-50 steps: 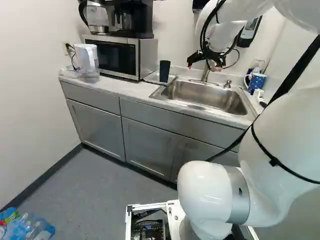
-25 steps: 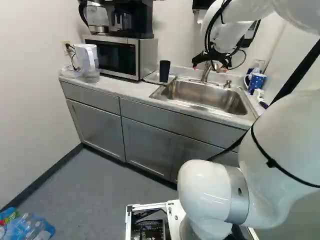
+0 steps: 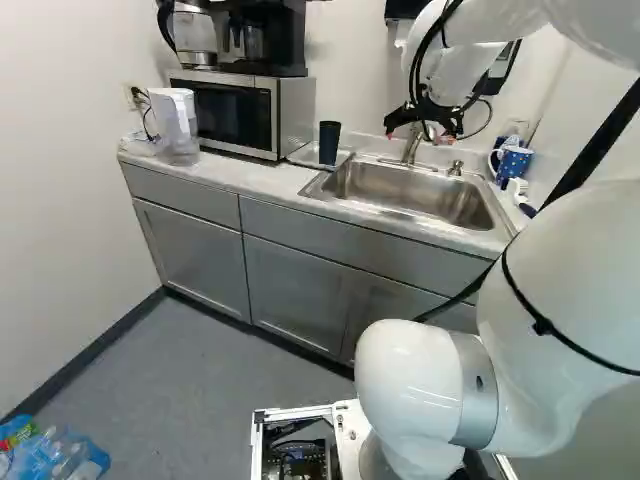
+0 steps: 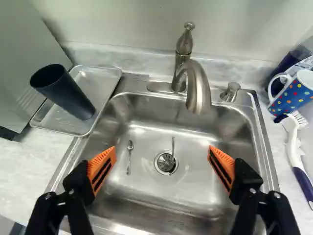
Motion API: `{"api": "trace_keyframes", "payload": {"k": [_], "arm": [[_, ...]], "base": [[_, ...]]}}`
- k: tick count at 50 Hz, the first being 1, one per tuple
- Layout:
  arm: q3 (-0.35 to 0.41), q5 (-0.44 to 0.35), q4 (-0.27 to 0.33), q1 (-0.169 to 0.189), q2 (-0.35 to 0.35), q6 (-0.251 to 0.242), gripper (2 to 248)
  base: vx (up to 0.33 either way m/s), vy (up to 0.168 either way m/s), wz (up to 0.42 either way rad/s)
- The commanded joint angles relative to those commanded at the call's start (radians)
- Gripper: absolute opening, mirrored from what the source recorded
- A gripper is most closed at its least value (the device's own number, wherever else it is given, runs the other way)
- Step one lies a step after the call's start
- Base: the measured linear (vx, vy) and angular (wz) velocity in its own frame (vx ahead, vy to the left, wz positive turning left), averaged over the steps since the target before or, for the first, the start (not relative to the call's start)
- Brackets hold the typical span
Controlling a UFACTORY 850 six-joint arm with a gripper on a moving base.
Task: Rinse the cup and place it in the tray
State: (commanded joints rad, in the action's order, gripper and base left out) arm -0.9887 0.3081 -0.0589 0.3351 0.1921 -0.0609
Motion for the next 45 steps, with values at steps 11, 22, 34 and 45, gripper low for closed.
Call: {"api": "trace_keyframes", "payload": {"k": [11, 22, 34, 45], "arm": [[0.0, 0.0, 0.0, 0.0, 0.0, 0.0, 247], [0.0, 0.0, 0.0, 0.0, 0.0, 0.0, 247], [0.0, 0.0, 0.0, 0.0, 0.0, 0.0, 247], [0.0, 0.0, 0.0, 0.0, 0.0, 0.0, 247]], "base": [[0.0, 0.0, 0.0], [-0.006, 0.0, 0.0], [-0.045, 0.004, 0.002], [-0.113, 0.001, -0.005]]}}
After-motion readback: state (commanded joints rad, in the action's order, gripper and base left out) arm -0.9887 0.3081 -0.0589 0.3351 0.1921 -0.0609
